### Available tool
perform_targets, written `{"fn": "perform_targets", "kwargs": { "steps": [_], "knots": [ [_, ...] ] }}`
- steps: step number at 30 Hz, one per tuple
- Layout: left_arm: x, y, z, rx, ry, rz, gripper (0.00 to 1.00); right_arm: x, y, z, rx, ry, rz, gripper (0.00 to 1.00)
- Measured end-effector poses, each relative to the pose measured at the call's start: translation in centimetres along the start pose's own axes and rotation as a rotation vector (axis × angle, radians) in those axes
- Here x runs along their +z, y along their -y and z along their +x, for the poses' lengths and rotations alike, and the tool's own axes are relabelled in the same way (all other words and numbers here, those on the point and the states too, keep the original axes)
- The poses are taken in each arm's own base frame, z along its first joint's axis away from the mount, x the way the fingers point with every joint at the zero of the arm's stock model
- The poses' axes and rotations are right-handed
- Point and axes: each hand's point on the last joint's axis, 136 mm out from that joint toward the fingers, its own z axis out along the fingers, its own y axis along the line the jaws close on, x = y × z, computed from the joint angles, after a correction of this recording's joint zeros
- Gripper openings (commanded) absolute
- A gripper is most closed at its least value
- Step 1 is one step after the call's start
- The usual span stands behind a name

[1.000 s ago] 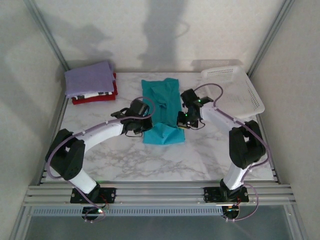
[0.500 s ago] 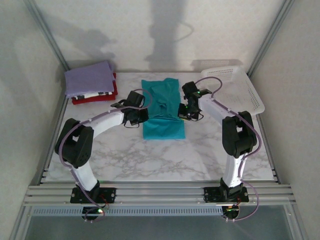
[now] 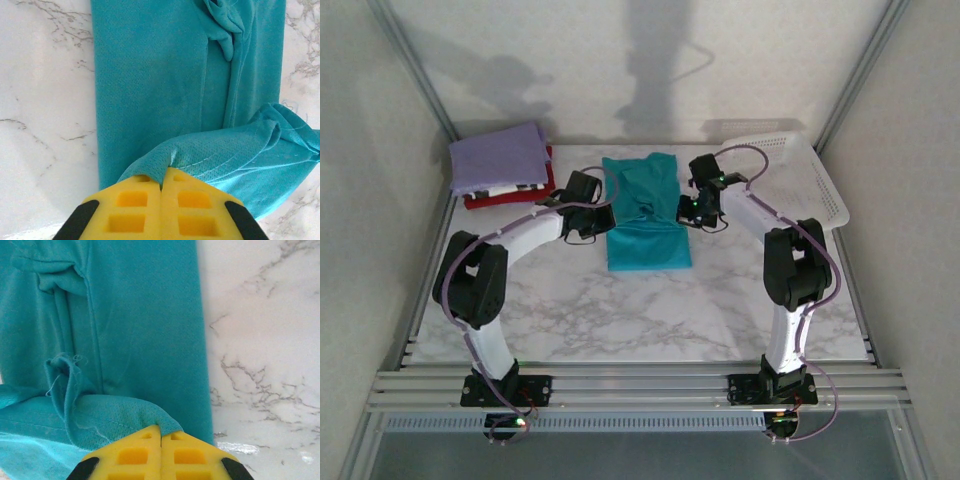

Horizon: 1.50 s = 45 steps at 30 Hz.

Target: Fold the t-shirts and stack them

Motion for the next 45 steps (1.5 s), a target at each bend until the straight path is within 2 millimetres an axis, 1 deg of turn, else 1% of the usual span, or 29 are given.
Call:
{"fn": "perform_targets", "kwargs": {
  "steps": [2, 4, 9, 10, 11, 13, 14, 16, 18, 20, 21, 22, 24, 26, 28, 29, 30, 32, 34, 36, 37, 39, 42, 45],
  "knots": [
    [0.1, 0.0, -0.1, -0.002, -0.003, 0.002, 0.00, -0.1, -0.2, -0.4, 0.003, 0.005, -0.014, 0.00],
    [0.4, 0.0, -0.4, -0.003, -0.006, 0.005, 0.00, 0.0, -0.2, -1.2, 0.011, 0.014, -0.029, 0.00],
    [2.2, -0.8, -1.2, -0.008, -0.024, -0.003, 0.00, 1.8, 0.5, -3.0, 0.039, 0.006, -0.052, 0.00],
    [2.6, -1.0, -1.4, -0.008, -0.030, -0.005, 0.03, 2.3, 0.7, -3.3, 0.042, 0.001, -0.054, 0.09],
    [3.1, -1.0, -1.7, -0.005, -0.032, -0.005, 0.16, 2.7, 0.8, -3.6, 0.044, -0.005, -0.056, 0.24],
    [3.9, -1.2, -2.4, 0.001, -0.033, -0.004, 0.43, 3.3, 0.7, -4.5, 0.034, -0.003, -0.066, 0.35],
    [4.1, -1.5, -2.7, -0.007, -0.030, -0.006, 0.50, 3.4, 0.7, -4.9, 0.029, 0.000, -0.069, 0.39],
    [4.1, -1.8, -3.6, -0.016, -0.014, -0.007, 0.55, 3.2, 0.6, -5.9, 0.014, 0.019, -0.074, 0.42],
    [3.7, -2.0, -4.5, -0.028, 0.009, -0.006, 0.55, 2.5, 0.3, -6.6, -0.001, 0.036, -0.074, 0.43],
    [3.2, -2.0, -5.6, -0.029, 0.043, -0.005, 0.54, 1.5, 0.0, -7.4, -0.017, 0.068, -0.072, 0.43],
    [2.7, -1.8, -6.0, -0.028, 0.057, -0.002, 0.53, 1.0, -0.1, -7.5, -0.019, 0.074, -0.071, 0.43],
    [2.0, -1.4, -6.3, -0.027, 0.071, 0.006, 0.51, 0.4, -0.1, -7.3, -0.020, 0.082, -0.070, 0.41],
    [0.8, -0.5, -6.5, -0.019, 0.095, 0.027, 0.48, -0.9, -0.1, -6.4, -0.020, 0.082, -0.073, 0.40],
    [-0.6, 0.6, -6.1, -0.002, 0.114, 0.054, 0.43, -2.1, 0.0, -5.1, -0.021, 0.081, -0.077, 0.40],
    [-1.3, 1.5, -4.7, 0.016, 0.111, 0.073, 0.41, -3.0, -0.1, -3.5, -0.020, 0.070, -0.081, 0.40],
    [-1.3, 1.7, -4.0, 0.023, 0.100, 0.075, 0.39, -3.1, -0.1, -2.9, -0.021, 0.063, -0.082, 0.39],
    [-1.1, 1.9, -3.2, 0.031, 0.088, 0.075, 0.33, -3.1, -0.3, -2.1, -0.025, 0.055, -0.083, 0.37],
    [-0.4, 2.0, -1.3, 0.043, 0.053, 0.067, 0.23, -2.3, -0.3, -0.1, -0.029, 0.021, -0.078, 0.28],
    [0.4, 1.7, 0.8, 0.046, 0.013, 0.053, 0.12, -1.1, 0.0, 1.9, -0.029, -0.026, -0.071, 0.15],
    [1.1, 1.3, 2.5, 0.050, -0.020, 0.040, 0.06, 0.1, 0.3, 3.6, -0.012, -0.074, -0.067, 0.08],
    [1.5, 1.1, 3.2, 0.052, -0.037, 0.033, 0.04, 0.7, 0.6, 4.3, -0.002, -0.096, -0.064, 0.05],
    [2.2, 0.7, 4.2, 0.051, -0.059, 0.018, 0.01, 1.4, 1.0, 4.9, 0.015, -0.114, -0.059, 0.02],
    [3.1, 0.1, 4.9, 0.055, -0.069, -0.006, 0.01, 2.3, 1.4, 5.6, 0.028, -0.132, -0.058, 0.00],
    [3.7, -1.1, 5.8, 0.054, -0.076, -0.032, 0.00, 2.9, 1.7, 6.6, 0.030, -0.149, -0.056, 0.00]
  ]
}}
